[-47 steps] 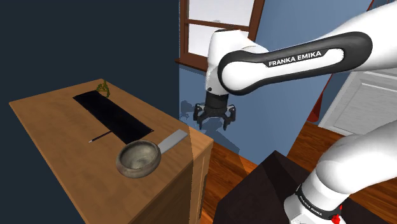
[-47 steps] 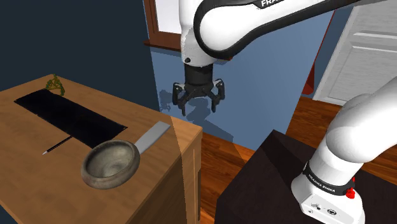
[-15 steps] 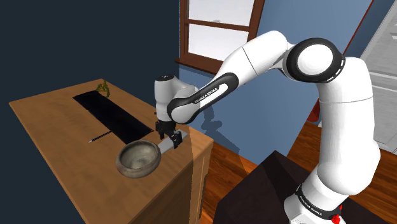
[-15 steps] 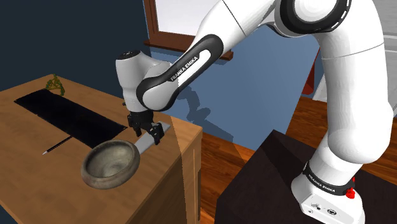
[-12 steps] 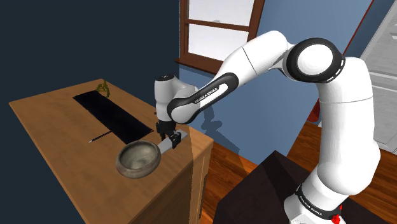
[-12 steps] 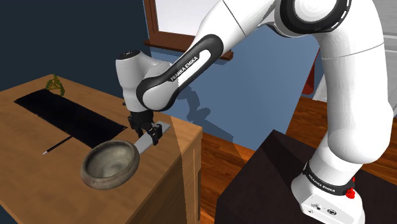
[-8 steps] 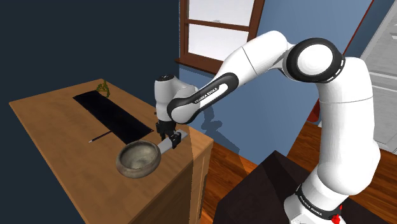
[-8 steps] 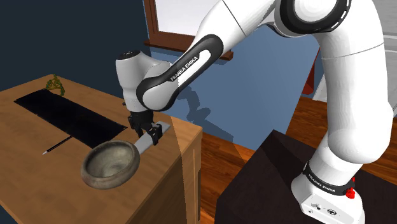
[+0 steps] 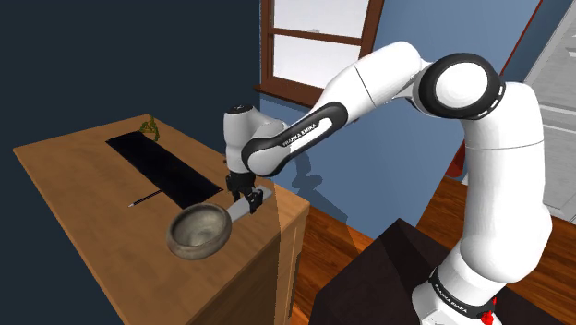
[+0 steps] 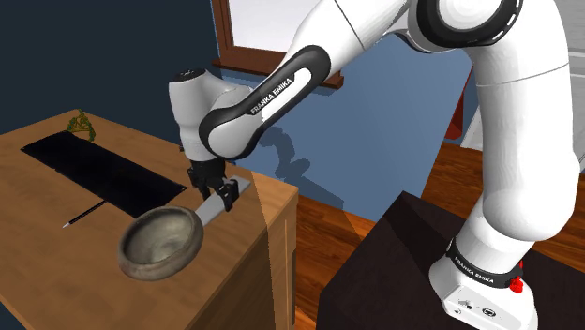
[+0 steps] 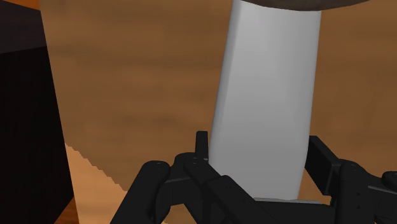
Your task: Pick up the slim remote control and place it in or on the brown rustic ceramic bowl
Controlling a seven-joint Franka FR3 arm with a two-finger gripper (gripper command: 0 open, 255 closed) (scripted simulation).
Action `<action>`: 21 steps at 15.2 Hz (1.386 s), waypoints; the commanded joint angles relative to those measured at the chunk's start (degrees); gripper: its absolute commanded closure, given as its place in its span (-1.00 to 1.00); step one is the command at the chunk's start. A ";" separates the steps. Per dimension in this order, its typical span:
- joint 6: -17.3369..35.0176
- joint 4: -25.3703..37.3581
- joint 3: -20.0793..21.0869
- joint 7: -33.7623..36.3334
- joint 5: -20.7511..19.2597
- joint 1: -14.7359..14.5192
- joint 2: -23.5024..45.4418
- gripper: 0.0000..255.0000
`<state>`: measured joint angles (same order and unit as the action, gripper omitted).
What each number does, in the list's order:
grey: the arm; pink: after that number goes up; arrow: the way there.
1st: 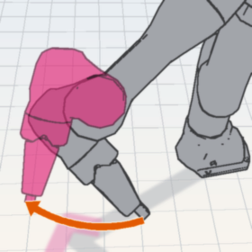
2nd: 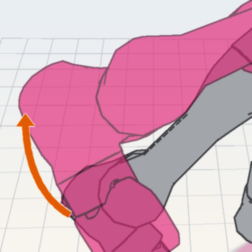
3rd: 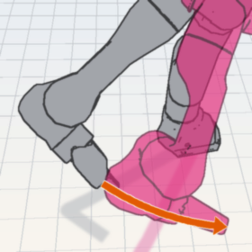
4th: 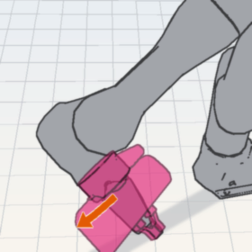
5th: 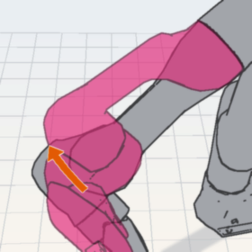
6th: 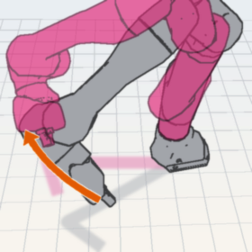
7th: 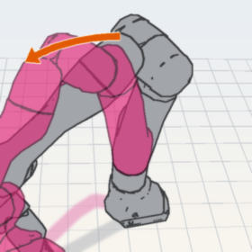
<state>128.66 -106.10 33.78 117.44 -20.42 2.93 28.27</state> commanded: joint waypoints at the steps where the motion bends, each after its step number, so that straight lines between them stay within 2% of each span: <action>1: -1.05 0.30 0.44 -0.45 0.67 0.32 -0.90 1.00; 21: -13.17 6.34 3.61 -4.23 6.53 2.40 -8.31 1.00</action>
<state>116.05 -99.97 37.27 113.51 -14.22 5.13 20.40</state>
